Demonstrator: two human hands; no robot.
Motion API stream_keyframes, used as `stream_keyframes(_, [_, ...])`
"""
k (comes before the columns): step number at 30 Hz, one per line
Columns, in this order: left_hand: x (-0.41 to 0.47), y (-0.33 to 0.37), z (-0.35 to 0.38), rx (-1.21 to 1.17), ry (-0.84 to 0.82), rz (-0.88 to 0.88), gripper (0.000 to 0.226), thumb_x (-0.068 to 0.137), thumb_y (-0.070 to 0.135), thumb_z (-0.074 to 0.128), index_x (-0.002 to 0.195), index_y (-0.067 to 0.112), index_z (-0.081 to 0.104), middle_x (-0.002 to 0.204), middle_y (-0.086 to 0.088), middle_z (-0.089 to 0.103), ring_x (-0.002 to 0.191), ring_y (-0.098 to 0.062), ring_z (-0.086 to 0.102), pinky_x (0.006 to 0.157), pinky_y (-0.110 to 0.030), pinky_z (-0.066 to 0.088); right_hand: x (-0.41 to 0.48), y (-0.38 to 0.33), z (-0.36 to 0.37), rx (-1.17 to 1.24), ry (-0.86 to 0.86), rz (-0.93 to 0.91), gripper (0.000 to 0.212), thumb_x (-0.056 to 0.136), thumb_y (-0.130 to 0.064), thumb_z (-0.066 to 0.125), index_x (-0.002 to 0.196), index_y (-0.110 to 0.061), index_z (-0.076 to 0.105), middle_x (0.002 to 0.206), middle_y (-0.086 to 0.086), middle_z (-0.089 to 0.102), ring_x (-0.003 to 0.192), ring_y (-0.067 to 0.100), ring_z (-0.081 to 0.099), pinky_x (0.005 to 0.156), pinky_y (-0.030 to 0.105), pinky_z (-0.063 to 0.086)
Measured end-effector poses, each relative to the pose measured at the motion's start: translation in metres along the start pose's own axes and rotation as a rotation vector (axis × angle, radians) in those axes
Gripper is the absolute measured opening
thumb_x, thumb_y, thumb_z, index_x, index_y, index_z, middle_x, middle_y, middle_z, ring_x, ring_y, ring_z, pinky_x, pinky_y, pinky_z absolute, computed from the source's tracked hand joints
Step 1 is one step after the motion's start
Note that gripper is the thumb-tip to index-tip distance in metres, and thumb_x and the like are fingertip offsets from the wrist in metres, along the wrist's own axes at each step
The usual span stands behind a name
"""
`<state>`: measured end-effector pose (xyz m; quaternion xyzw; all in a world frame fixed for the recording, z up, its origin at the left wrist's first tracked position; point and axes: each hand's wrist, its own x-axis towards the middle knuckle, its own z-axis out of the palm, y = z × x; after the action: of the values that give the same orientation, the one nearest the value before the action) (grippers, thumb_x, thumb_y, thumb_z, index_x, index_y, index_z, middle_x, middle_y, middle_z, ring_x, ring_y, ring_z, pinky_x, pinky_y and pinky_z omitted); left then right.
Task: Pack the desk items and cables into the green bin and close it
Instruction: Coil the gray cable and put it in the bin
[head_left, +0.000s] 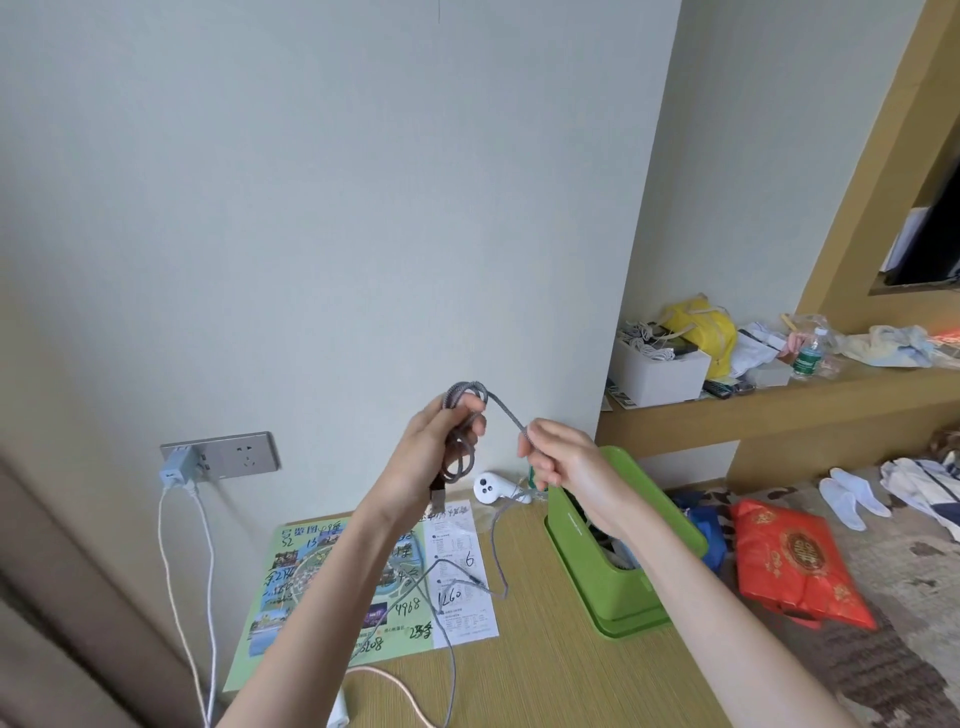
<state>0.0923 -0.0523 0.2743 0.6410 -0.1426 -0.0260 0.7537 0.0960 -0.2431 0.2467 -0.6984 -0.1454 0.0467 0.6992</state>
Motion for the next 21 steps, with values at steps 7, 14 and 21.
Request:
stream_keyframes(7, [0.000, 0.006, 0.009, -0.259, 0.024, -0.019, 0.022, 0.099, 0.019, 0.049, 0.095, 0.026, 0.070, 0.118, -0.004, 0.068, 0.112, -0.016, 0.065, 0.088, -0.032, 0.051, 0.000, 0.003, 0.025, 0.099, -0.154, -0.039, 0.022, 0.095, -0.032, 0.058, 0.077, -0.019, 0.063, 0.069, 0.004, 0.053, 0.056, 0.015, 0.045, 0.065, 0.028, 0.044])
stream_keyframes(14, [-0.007, 0.017, -0.014, -0.275, 0.081, 0.076, 0.023, 0.098, 0.019, 0.045, 0.099, 0.027, 0.066, 0.090, 0.001, 0.065, 0.067, -0.013, 0.056, 0.068, -0.026, 0.051, 0.011, 0.021, 0.026, -0.063, -0.238, 0.063, 0.042, 0.085, -0.054, 0.064, 0.075, -0.014, 0.068, 0.060, 0.000, 0.052, 0.060, 0.015, 0.050, 0.086, 0.033, 0.042])
stream_keyframes(21, [-0.018, 0.016, -0.062, -0.168, 0.214, 0.093, 0.016, 0.098, 0.032, 0.049, 0.097, 0.032, 0.065, 0.077, 0.007, 0.055, 0.058, -0.008, 0.043, 0.059, -0.023, 0.033, 0.025, 0.036, 0.024, -0.245, -0.245, 0.205, 0.030, 0.077, -0.045, 0.071, 0.076, -0.016, 0.062, 0.073, 0.005, 0.055, 0.076, 0.004, 0.061, 0.102, 0.036, 0.034])
